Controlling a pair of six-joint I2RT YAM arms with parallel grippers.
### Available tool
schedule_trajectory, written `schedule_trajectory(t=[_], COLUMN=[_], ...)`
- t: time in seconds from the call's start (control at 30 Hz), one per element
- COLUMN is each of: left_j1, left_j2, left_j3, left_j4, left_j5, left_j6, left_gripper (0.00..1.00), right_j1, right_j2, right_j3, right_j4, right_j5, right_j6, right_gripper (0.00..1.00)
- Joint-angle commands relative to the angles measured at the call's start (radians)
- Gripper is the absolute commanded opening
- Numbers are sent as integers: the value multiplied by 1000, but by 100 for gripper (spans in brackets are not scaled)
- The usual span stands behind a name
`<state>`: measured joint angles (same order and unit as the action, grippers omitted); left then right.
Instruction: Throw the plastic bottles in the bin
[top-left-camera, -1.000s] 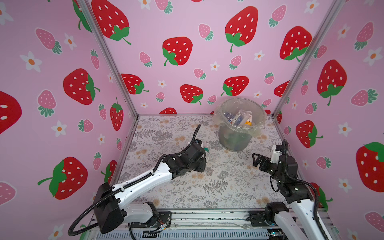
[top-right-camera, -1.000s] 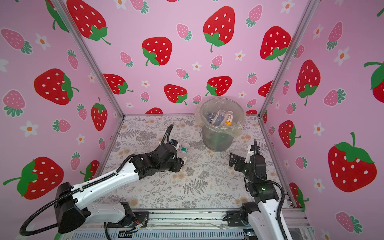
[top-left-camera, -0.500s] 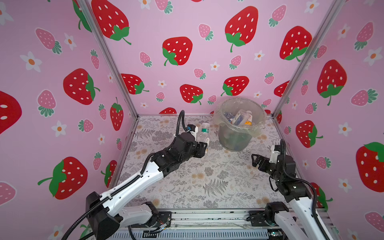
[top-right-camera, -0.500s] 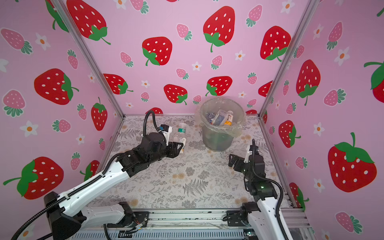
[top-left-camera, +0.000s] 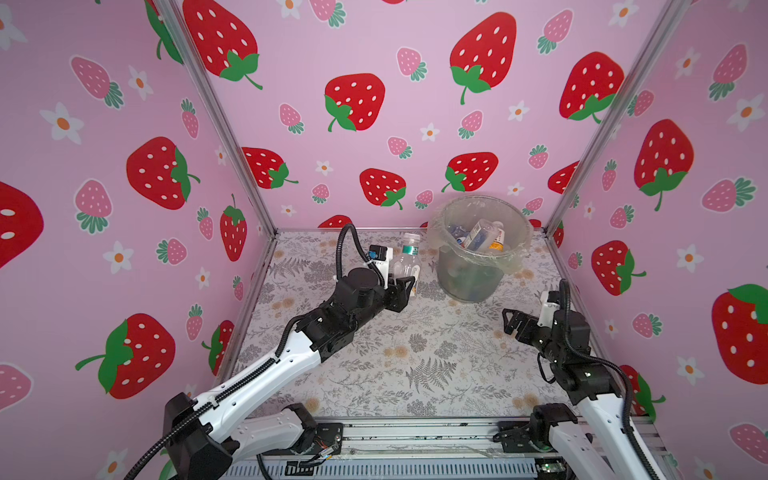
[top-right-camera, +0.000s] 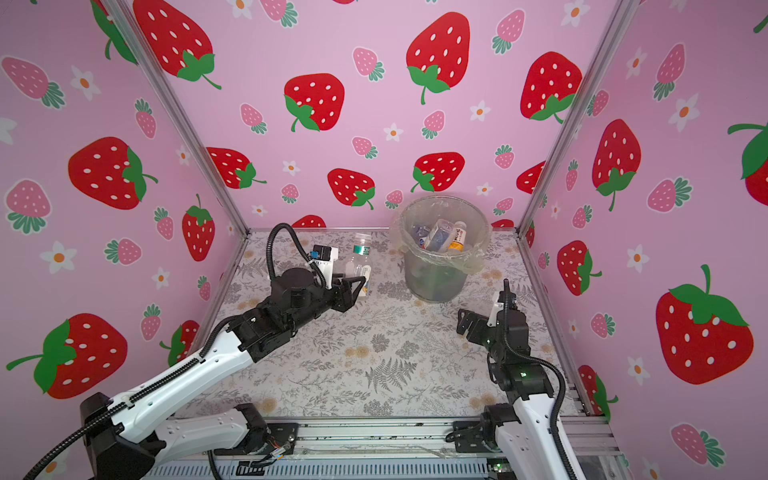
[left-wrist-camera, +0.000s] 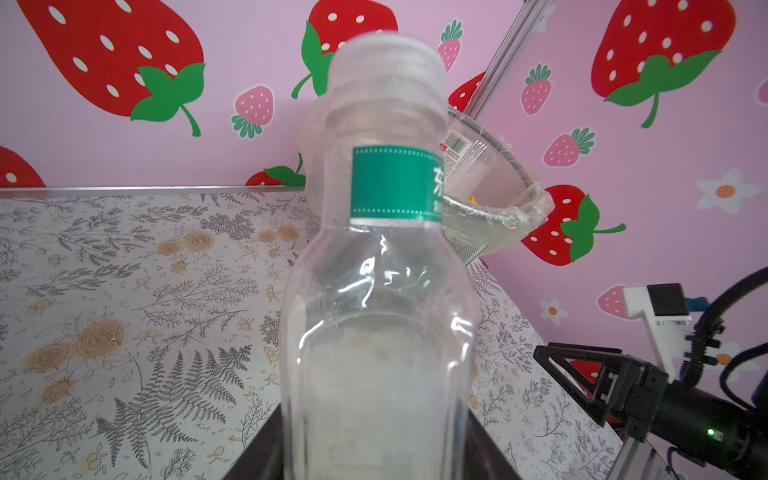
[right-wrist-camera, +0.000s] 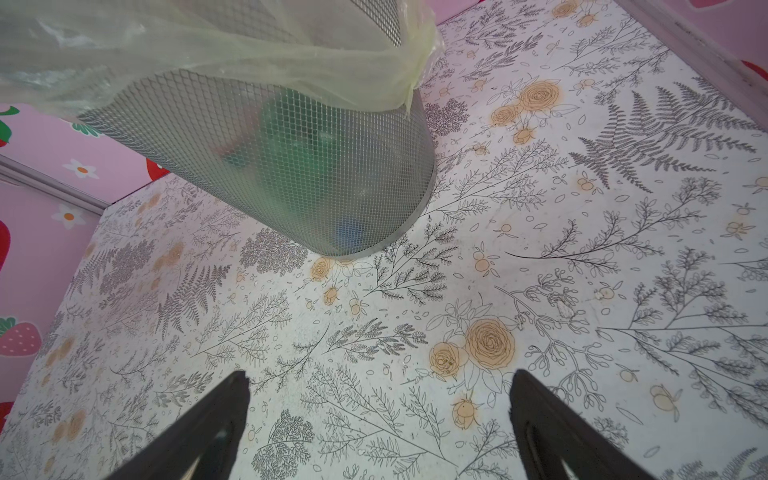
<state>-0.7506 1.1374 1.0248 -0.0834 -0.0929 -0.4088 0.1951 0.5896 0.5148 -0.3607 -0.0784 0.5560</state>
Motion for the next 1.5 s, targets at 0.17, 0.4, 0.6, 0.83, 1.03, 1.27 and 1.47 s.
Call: schedule_trajectory(t=[0.17, 0.4, 0.6, 0.83, 1.03, 1.27, 1.47], left_j1=[8, 24, 43, 58, 69, 85, 98], left_j2=[124, 400, 735, 1126, 904, 543, 313], left_j3=[228, 597, 995, 1602, 1288, 881, 545], left_j4=[1, -28, -88, -363, -253, -221, -214], left_j5=[71, 126, 170, 196, 166, 79, -44], left_j6=[101, 168, 189, 175, 175, 209, 221], left_gripper=[41, 43, 44, 72, 99, 99, 99], right_j1=[-5, -6, -6, -6, -5, -5, -5], right_j2=[-2, 5, -1, -4, 8, 34, 63], right_j3=[-10, -4, 5, 13, 9, 8, 8], right_j4=[10, 8, -3, -13, 0, 25, 61], right_j5=[7, 3, 10, 2, -10, -22, -21], right_j6=[1, 2, 2, 4, 5, 8, 8], right_gripper=[99, 99, 99, 99, 99, 99, 99])
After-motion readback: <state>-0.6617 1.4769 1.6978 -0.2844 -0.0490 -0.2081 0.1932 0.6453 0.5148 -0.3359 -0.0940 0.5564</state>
